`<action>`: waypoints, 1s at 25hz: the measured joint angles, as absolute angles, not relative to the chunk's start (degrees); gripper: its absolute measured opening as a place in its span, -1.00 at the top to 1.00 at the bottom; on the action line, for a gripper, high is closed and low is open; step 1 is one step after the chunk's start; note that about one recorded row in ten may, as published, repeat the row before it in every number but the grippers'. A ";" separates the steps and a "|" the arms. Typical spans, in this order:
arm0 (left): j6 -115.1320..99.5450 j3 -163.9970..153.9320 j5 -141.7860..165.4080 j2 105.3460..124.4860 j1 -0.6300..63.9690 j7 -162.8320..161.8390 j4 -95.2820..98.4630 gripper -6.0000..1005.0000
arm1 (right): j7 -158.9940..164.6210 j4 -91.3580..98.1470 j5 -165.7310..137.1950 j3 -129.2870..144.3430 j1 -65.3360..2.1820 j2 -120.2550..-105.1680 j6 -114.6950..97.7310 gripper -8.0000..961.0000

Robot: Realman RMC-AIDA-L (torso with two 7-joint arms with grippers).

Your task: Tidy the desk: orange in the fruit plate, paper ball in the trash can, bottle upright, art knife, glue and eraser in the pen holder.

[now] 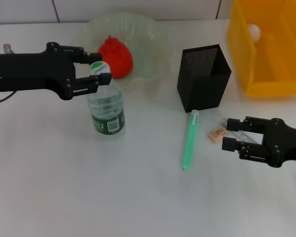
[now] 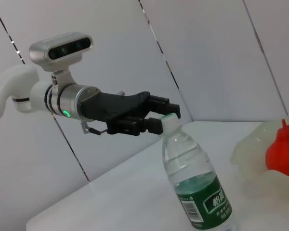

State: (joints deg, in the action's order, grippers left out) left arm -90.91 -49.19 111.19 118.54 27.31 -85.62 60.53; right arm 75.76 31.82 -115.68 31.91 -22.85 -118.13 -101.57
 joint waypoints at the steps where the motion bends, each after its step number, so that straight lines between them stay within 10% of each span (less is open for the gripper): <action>1: -90.91 -49.19 111.19 118.54 27.31 -85.62 60.53 0.03 | 75.76 31.82 -115.68 31.90 -22.85 -118.13 -101.57 -0.34; 17: -113.42 -43.27 99.63 116.47 24.62 -85.65 54.85 -0.62 | 77.07 32.54 -113.98 31.22 -24.33 -117.50 -104.00 -0.34; 25: -108.51 -48.85 104.61 118.06 22.48 -75.28 41.37 -0.62 | 92.16 44.96 -113.99 32.49 -27.62 -116.60 -105.46 -0.33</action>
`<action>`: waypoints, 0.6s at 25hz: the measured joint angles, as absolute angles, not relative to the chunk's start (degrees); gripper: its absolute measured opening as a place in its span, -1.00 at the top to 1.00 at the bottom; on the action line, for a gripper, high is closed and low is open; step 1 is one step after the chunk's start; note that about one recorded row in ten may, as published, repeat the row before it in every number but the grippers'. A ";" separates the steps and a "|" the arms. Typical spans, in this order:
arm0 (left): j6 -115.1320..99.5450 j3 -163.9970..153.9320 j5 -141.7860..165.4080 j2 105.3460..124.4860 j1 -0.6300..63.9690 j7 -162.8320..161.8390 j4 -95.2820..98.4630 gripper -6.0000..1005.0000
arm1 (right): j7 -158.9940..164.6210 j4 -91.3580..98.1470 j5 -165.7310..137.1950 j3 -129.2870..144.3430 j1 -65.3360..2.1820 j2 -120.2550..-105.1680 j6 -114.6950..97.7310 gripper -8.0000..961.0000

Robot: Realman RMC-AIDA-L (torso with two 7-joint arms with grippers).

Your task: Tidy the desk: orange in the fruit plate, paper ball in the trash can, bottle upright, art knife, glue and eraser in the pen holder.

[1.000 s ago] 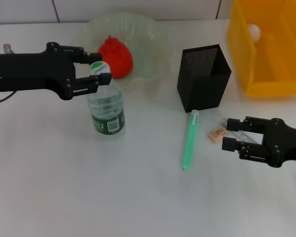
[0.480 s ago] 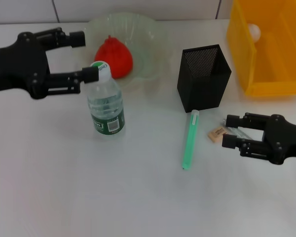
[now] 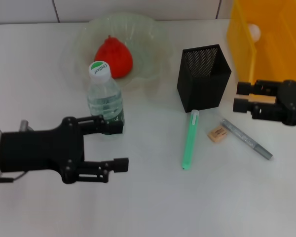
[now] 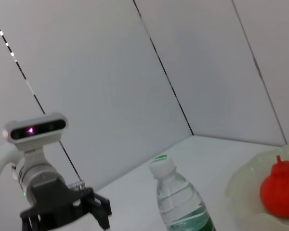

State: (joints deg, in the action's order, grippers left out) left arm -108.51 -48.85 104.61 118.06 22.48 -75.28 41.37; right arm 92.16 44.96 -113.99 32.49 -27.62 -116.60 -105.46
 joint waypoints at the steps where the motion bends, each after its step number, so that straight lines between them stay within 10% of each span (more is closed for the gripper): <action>1: -106.40 -49.01 105.27 118.12 22.45 -72.95 38.36 -0.62 | 92.16 44.96 -113.99 32.49 -27.62 -116.60 -105.46 -0.33; 9: -99.52 -49.20 107.30 118.18 22.95 -66.96 30.93 -0.62 | 124.25 72.40 -127.07 47.43 -31.43 -116.39 -107.30 -0.33; 15: -95.87 -49.28 108.35 118.44 23.91 -66.24 28.03 -0.62 | 140.13 85.22 -146.95 60.91 -33.71 -119.03 -105.42 -0.33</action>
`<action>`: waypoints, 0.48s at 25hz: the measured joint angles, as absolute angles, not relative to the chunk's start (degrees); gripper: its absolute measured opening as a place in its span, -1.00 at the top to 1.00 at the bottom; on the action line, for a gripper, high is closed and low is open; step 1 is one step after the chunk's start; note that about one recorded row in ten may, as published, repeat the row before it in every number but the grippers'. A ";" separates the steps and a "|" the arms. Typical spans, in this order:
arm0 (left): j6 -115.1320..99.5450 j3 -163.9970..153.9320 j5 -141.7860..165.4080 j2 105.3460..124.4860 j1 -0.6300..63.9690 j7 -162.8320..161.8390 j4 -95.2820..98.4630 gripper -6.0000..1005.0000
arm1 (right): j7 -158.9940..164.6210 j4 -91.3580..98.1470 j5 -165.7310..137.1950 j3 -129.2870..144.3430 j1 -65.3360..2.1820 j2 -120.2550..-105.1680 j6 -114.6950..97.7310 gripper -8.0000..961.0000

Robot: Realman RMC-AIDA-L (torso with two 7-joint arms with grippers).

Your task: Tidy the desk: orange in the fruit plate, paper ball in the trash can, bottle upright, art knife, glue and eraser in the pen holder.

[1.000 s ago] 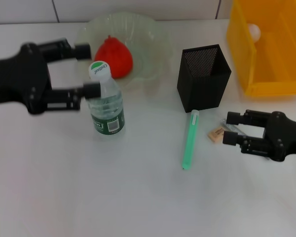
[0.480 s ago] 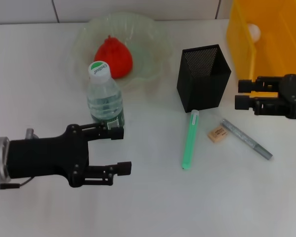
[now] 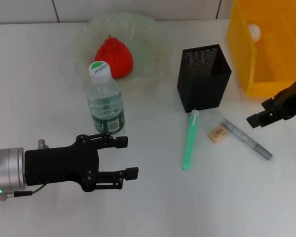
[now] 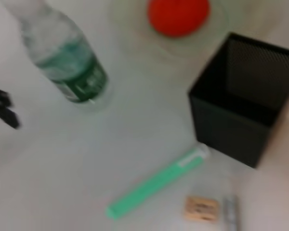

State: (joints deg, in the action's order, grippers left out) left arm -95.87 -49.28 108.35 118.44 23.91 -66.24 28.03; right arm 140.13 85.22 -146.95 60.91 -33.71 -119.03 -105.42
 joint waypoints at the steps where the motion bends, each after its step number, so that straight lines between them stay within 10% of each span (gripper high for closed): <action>1: -95.87 -49.28 108.35 118.44 23.91 -66.24 28.03 -0.62 | 140.13 85.22 -146.95 60.91 -33.71 -119.03 -105.42 -0.33; 12: -94.77 -49.39 108.84 118.48 24.83 -66.18 26.75 -0.62 | 145.79 75.83 -149.92 69.40 -36.00 -119.24 -94.38 -0.33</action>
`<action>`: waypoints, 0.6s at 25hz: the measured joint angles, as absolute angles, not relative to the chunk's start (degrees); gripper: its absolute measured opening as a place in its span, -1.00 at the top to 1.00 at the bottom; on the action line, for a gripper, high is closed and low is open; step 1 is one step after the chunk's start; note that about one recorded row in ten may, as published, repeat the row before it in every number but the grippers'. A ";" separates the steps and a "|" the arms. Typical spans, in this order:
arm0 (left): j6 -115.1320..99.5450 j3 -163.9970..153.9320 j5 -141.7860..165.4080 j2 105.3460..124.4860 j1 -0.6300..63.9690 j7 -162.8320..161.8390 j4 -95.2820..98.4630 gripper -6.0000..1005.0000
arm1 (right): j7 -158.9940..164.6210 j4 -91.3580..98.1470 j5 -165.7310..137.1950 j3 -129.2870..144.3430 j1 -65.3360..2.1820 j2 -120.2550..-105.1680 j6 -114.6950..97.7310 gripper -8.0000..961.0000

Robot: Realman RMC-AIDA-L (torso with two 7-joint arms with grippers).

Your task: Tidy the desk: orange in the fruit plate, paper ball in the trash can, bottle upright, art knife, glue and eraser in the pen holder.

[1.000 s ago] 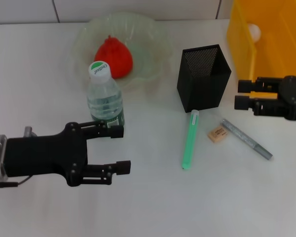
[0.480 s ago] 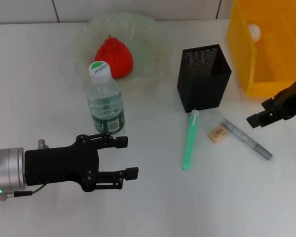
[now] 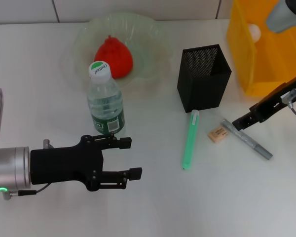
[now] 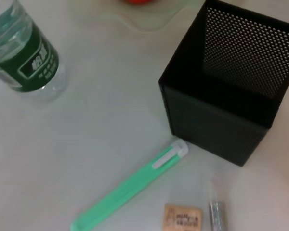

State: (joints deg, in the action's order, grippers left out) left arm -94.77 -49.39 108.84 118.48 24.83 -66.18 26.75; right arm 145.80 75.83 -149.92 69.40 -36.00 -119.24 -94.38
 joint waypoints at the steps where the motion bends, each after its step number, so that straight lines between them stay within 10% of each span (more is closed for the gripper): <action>1: -94.75 -49.40 108.84 118.48 24.98 -66.26 26.73 -0.62 | 145.88 75.19 -149.93 69.41 -36.25 -119.23 -93.81 -0.33; 15: -94.28 -49.40 108.81 118.43 25.56 -66.17 26.71 -0.62 | 153.90 64.92 -144.57 76.88 -40.78 -119.49 -84.27 -0.31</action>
